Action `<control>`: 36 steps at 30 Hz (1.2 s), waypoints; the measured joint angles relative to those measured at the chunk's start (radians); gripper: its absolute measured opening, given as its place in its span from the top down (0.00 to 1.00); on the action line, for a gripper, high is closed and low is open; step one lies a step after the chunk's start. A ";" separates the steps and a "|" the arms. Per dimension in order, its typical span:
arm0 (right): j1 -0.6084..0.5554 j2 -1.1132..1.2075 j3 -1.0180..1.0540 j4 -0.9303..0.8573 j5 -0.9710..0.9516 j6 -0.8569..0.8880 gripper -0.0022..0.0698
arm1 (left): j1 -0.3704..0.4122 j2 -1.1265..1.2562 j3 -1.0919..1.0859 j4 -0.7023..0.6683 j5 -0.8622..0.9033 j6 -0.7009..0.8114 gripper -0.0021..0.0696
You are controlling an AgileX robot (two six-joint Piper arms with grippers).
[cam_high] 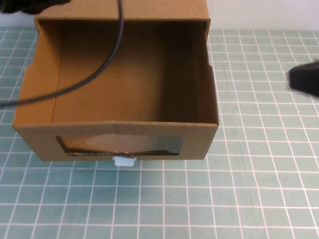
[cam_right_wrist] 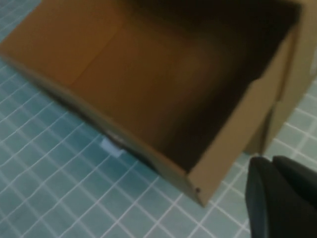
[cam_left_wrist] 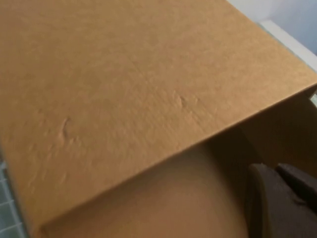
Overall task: Close the shoe box
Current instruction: Press the shoe box with left arm, then close the shoe box with your right arm
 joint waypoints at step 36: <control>1.129 0.514 0.000 -1.394 -0.195 0.864 0.99 | 0.000 0.490 -0.484 -0.091 0.307 0.009 0.98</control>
